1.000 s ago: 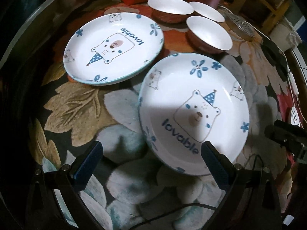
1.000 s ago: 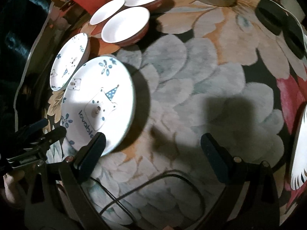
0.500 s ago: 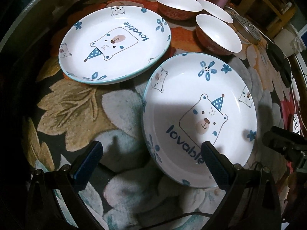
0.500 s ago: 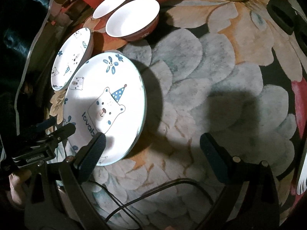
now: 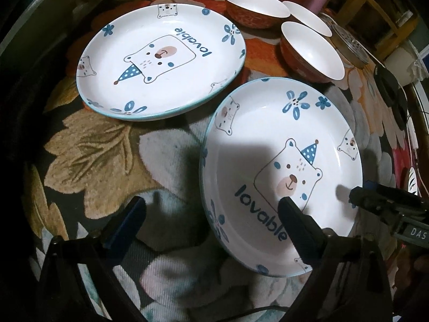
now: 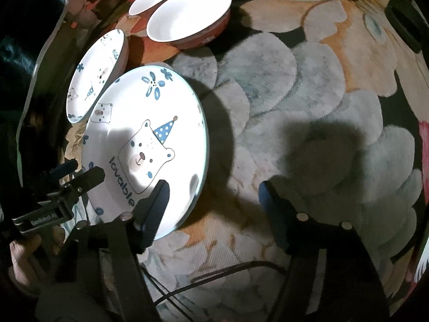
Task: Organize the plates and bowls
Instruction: 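Move the left gripper to the larger bear plate and grasp its rim, then carry the bear plate with the left gripper onto the leaf-pattern plate, then open the left gripper to release the bear plate and withdraw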
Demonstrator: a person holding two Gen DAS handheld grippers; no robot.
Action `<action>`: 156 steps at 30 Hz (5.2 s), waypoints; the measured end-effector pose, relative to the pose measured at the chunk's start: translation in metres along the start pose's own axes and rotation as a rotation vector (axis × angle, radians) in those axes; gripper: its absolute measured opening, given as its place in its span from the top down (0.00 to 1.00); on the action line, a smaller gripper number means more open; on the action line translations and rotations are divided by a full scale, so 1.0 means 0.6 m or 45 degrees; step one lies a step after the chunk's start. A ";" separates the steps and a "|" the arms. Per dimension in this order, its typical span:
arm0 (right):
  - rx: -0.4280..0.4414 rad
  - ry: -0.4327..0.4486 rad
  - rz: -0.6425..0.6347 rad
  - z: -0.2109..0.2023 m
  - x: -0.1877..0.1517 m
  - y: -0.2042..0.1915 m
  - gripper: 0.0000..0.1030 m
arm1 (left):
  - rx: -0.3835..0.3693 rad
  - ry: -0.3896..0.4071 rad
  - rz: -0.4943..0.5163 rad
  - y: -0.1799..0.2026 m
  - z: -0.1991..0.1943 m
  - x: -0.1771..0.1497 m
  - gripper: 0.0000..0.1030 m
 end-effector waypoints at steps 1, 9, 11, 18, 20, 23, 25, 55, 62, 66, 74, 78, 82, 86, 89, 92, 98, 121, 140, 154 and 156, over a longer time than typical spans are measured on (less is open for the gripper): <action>0.001 0.001 -0.002 0.002 0.002 -0.001 0.36 | -0.006 0.000 -0.002 -0.001 0.001 0.001 0.08; 0.012 -0.012 -0.003 0.018 0.011 -0.002 0.58 | -0.060 -0.015 -0.021 0.001 0.018 0.015 0.23; 0.004 -0.011 -0.011 0.021 0.013 -0.003 0.61 | -0.079 -0.018 -0.017 0.006 0.023 0.019 0.42; -0.012 0.000 -0.069 0.032 0.026 -0.017 0.87 | -0.116 -0.020 0.013 0.013 0.034 0.042 0.69; -0.036 0.002 -0.102 0.033 0.028 -0.026 0.86 | -0.127 -0.027 0.016 0.014 0.035 0.044 0.70; -0.026 0.007 -0.093 0.032 0.026 -0.023 0.87 | -0.129 -0.030 0.047 0.018 0.032 0.043 0.72; -0.033 0.009 -0.101 0.029 0.023 -0.022 0.87 | -0.131 -0.031 0.065 0.014 0.026 0.037 0.72; -0.013 0.096 0.091 -0.069 -0.021 0.092 0.88 | -0.172 -0.042 0.297 0.180 -0.013 0.020 0.72; -0.030 0.132 0.161 -0.112 -0.038 0.146 0.88 | -0.209 -0.049 0.380 0.259 -0.022 0.017 0.72; -0.052 0.144 0.220 -0.139 -0.055 0.185 0.88 | -0.235 -0.064 0.443 0.318 -0.021 0.010 0.72; -0.110 0.185 0.372 -0.195 -0.100 0.285 0.88 | -0.283 -0.083 0.590 0.445 -0.022 -0.017 0.72; -0.133 0.211 0.465 -0.222 -0.128 0.339 0.88 | -0.306 -0.105 0.646 0.503 -0.013 -0.031 0.72; -0.152 0.226 0.539 -0.243 -0.156 0.380 0.88 | -0.326 -0.123 0.715 0.554 -0.008 -0.049 0.72; -0.175 0.230 0.589 -0.256 -0.176 0.413 0.88 | -0.344 -0.140 0.761 0.595 -0.003 -0.066 0.72; -0.188 0.235 0.621 -0.266 -0.191 0.435 0.88 | -0.353 -0.152 0.781 0.618 0.001 -0.074 0.72; -0.198 0.239 0.650 -0.273 -0.203 0.453 0.88 | -0.360 -0.162 0.801 0.638 0.006 -0.083 0.72; -0.215 0.244 0.697 -0.284 -0.225 0.489 0.88 | -0.370 -0.174 0.831 0.680 0.013 -0.096 0.72; -0.236 0.241 0.891 -0.292 -0.292 0.619 0.88 | -0.289 -0.119 1.039 0.824 0.046 -0.138 0.72; -0.237 0.263 0.898 -0.293 -0.275 0.631 0.38 | -0.283 -0.110 1.052 0.821 0.033 -0.129 0.03; -0.275 0.304 0.744 -0.317 -0.223 0.545 0.00 | -0.212 -0.050 0.949 0.710 0.005 -0.077 0.02; -0.258 0.295 0.740 -0.309 -0.215 0.534 0.00 | -0.199 -0.042 0.930 0.690 0.000 -0.069 0.02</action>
Point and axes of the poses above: each gripper's, at about its wrist camera, not at the fingertips, and z roughly the way its jaws point, y to its right, x to its top, the point moved 4 cm from there along z, roughly the way its jaws point, and after that the axes turned 2 degrees about -z, right-handed, at the moved point
